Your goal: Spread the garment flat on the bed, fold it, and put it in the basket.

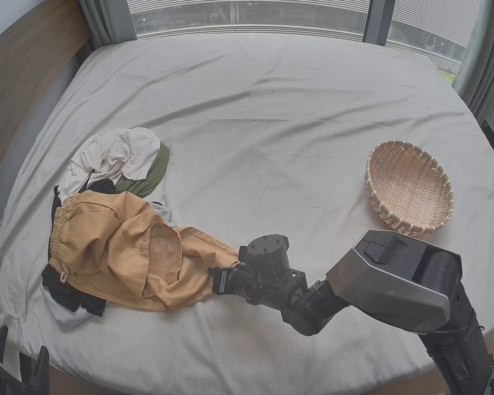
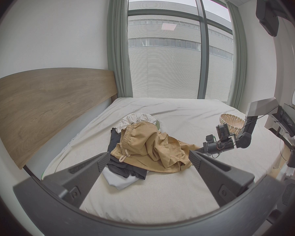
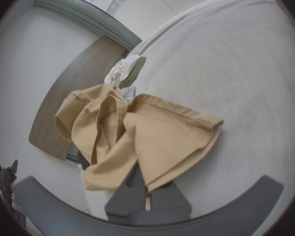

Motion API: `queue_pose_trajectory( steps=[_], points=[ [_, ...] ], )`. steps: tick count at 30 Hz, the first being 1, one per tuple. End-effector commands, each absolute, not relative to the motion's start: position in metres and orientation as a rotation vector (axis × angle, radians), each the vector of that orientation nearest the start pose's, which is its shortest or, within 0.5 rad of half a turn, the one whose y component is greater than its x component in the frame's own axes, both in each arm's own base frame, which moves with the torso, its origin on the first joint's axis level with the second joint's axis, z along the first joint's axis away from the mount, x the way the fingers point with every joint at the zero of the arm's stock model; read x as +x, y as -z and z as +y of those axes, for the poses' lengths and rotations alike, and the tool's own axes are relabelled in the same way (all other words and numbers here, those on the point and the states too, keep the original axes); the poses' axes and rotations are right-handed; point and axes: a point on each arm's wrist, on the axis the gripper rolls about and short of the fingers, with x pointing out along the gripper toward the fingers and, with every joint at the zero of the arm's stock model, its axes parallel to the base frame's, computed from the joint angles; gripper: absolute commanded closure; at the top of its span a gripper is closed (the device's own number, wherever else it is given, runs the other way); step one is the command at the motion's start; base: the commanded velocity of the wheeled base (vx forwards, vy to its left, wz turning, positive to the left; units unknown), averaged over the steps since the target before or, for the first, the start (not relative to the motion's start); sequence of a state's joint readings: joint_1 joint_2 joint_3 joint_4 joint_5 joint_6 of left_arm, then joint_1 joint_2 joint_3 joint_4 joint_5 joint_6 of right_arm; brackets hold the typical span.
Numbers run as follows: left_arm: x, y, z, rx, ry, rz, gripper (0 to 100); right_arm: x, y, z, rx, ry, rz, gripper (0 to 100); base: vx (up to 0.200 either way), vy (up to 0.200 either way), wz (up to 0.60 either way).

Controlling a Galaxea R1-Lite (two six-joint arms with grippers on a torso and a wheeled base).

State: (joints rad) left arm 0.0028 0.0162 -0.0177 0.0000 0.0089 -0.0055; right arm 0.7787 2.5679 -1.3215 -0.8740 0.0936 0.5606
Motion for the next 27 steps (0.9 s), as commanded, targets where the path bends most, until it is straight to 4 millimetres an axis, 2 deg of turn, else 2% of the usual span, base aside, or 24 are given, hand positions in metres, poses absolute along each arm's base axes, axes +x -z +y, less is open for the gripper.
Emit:
queue_pose_trajectory(
  steps=[1, 8, 21, 22, 26, 27],
  points=[
    [-0.023, -0.075, 0.000, -0.006, -0.012, 0.000, 0, 0.326, 0.003, 0.321, 0.387, -0.720, 0.603, 100, 0.000, 0.000, 0.00],
    [-0.023, -0.075, 0.000, -0.003, -0.012, 0.000, 0, 0.314, -0.018, 0.285, 0.383, -0.674, 0.630, 100, 0.000, 0.000, 0.00],
    [-0.023, -0.075, 0.000, -0.002, -0.011, 0.000, 0, 0.307, -0.023, 0.234, 0.355, -0.567, 0.678, 100, 0.000, 0.000, 0.00],
    [-0.023, -0.075, 0.000, 0.002, -0.011, 0.002, 0, 0.305, -0.022, 0.224, 0.339, -0.541, 0.687, 100, 0.000, 0.000, 0.00],
    [-0.023, -0.075, 0.000, 0.002, -0.009, 0.002, 0, 0.303, -0.019, 0.204, 0.305, -0.500, 0.702, 100, 0.000, 0.000, 0.00],
    [-0.023, -0.075, 0.000, 0.002, -0.009, 0.002, 0, 0.302, -0.020, 0.192, 0.290, -0.479, 0.703, 100, 0.000, 0.000, 0.00]
  ],
)
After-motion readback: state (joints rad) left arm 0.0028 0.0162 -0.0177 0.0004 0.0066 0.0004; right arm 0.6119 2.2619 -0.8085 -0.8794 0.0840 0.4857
